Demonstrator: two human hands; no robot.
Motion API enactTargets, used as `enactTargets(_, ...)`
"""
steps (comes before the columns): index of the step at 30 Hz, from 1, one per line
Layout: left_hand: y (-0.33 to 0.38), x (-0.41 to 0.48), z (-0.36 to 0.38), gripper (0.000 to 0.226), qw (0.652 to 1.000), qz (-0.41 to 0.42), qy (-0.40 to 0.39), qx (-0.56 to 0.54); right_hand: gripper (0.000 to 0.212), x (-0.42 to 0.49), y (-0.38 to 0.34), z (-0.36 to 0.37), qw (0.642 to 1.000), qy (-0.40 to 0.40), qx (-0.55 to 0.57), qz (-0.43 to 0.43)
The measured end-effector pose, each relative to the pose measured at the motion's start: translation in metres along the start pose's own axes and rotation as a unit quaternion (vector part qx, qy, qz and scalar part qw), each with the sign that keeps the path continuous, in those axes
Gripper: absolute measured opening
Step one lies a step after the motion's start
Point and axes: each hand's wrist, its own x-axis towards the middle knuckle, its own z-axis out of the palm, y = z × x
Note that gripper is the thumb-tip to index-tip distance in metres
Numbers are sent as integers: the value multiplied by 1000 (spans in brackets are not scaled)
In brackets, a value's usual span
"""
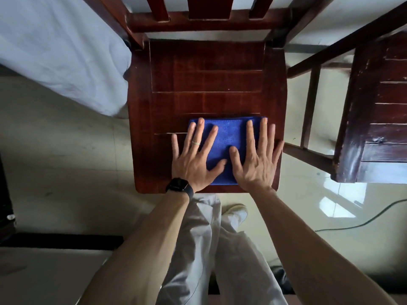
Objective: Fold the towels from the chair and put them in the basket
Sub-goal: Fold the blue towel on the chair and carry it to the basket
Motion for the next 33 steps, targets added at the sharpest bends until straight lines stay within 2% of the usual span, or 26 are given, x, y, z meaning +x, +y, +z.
enactTargets(4,10,-6,-11,86,995,-95,-16,-23,69,-7,-14,-10,996,18,26,83)
enactTargets(7,17,-15,-26,79,970,-210,41,-112,66,-14,-16,-25,975,48,134,169)
enactTargets(9,15,-16,-36,73,950,-234,71,-193,62,-21,-10,-35,952,38,223,207)
enactTargets(11,11,-14,-43,60,920,-261,51,-287,57,-25,-2,-45,930,4,282,237)
enactTargets(13,8,-8,-51,51,874,-319,7,-367,53,-24,3,-54,905,-42,322,275)
enactTargets(17,-1,8,-63,42,801,-399,-57,-443,41,-6,7,-65,862,-83,380,324)
enactTargets(21,-10,19,-67,11,784,-390,-119,-469,44,14,9,-70,863,-138,366,321)
enactTargets(26,-13,22,-77,14,768,-364,-147,-506,33,16,18,-70,859,-160,389,294)
enactTargets(29,-10,17,-85,32,735,-353,-160,-556,32,7,27,-72,808,-182,472,301)
enactTargets(33,4,6,-97,34,717,-315,-230,-577,28,-19,43,-85,716,-238,574,319)
